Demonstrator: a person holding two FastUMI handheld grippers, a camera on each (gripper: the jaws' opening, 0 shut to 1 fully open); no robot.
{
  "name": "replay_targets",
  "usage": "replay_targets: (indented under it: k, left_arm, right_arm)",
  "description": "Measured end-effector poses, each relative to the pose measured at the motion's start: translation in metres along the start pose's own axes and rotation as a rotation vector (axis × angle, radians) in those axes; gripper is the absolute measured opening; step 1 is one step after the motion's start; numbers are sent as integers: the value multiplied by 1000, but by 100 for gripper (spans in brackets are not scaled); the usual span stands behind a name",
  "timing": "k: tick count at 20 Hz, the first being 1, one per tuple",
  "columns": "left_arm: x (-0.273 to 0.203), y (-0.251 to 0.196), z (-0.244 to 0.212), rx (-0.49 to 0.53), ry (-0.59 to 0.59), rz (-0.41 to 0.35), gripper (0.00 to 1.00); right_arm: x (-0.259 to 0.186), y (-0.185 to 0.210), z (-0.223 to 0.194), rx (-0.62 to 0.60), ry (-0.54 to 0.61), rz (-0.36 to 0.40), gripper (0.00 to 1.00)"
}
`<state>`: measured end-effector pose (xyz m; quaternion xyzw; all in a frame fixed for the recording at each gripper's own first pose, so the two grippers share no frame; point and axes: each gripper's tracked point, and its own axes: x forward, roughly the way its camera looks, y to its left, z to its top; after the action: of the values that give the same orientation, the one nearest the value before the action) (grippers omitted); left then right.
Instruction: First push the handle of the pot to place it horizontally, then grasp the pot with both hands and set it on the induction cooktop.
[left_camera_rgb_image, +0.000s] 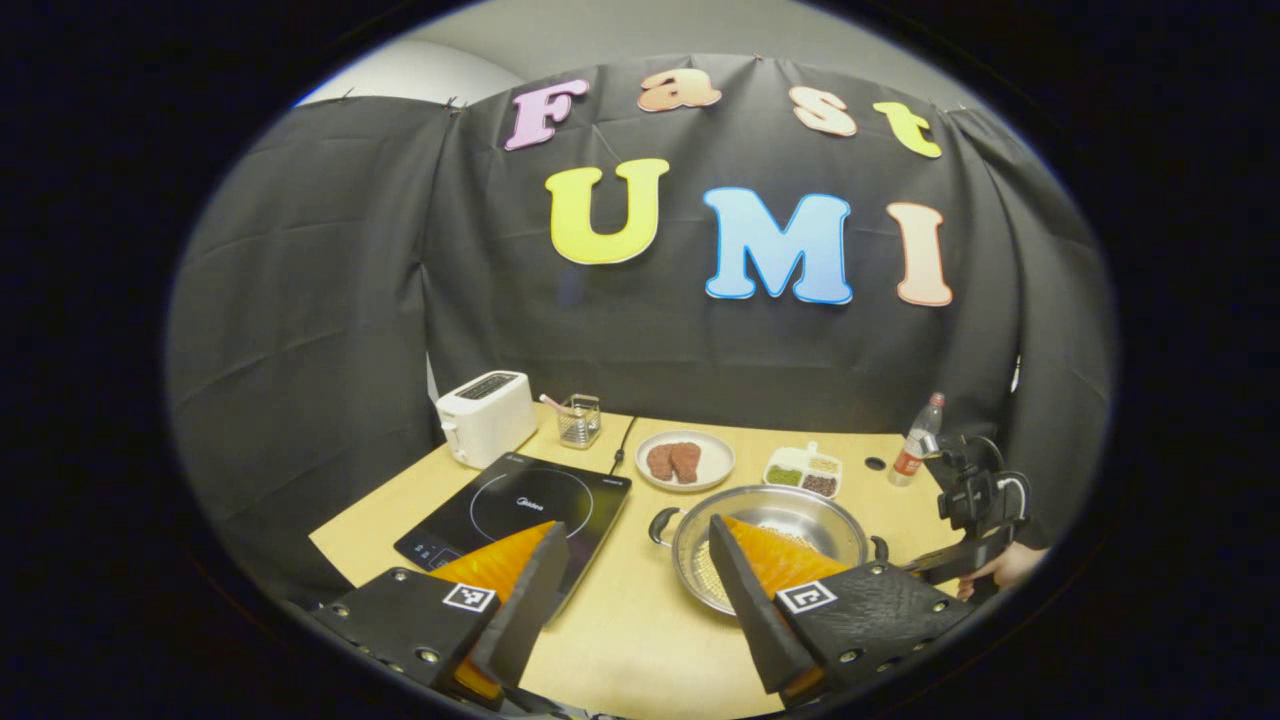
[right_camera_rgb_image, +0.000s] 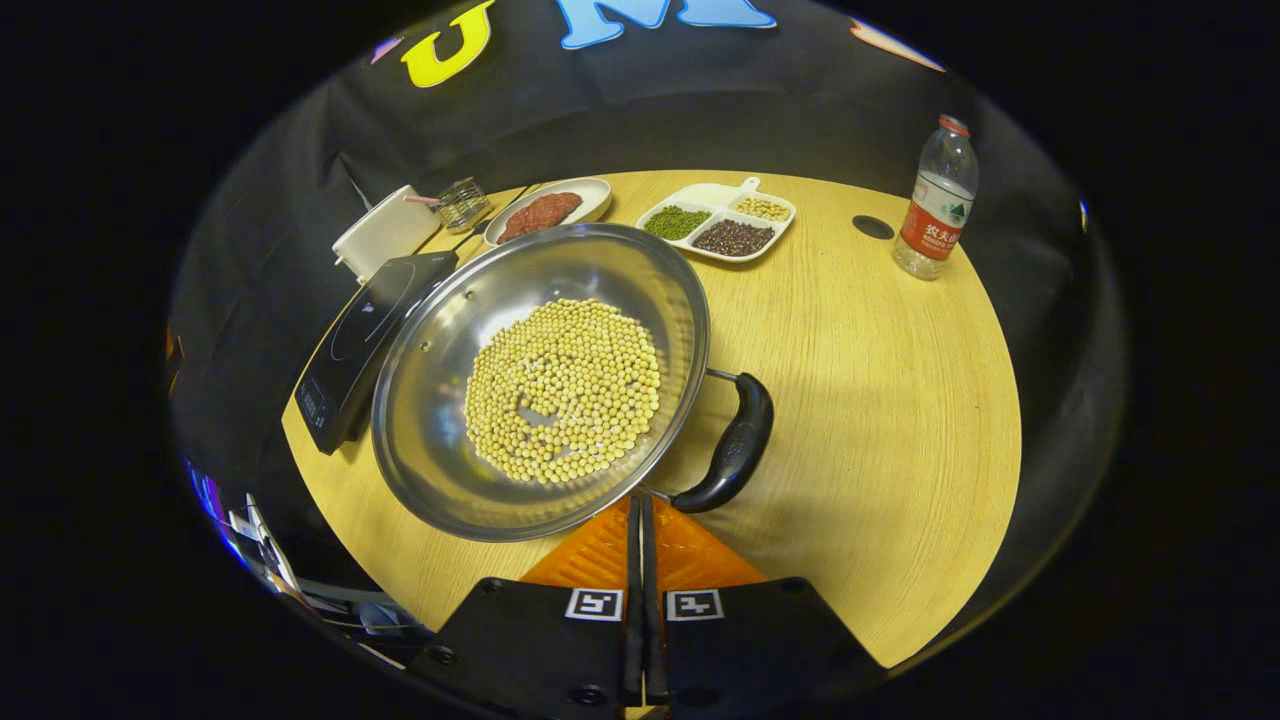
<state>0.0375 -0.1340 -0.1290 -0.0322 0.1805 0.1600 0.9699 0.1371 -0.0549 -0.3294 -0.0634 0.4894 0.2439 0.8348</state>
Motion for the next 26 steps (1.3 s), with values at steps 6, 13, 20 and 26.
replay_targets:
  k: [6,13,20,26]
  left_arm:
    - [7,17,-17,-43,19,-5,86]
    - [16,49,-34,4,51,-55,84]
    - [38,55,-36,53,52,-247,86]
    - [77,58,-38,3,77,-379,87]
  right_arm:
    - [2,-13,3,36,-13,-56,2]
    - [-8,-20,3,106,-29,-150,2]
    - [-51,-12,-18,166,-52,-268,65]
    - [-95,10,1,238,-170,-319,98]
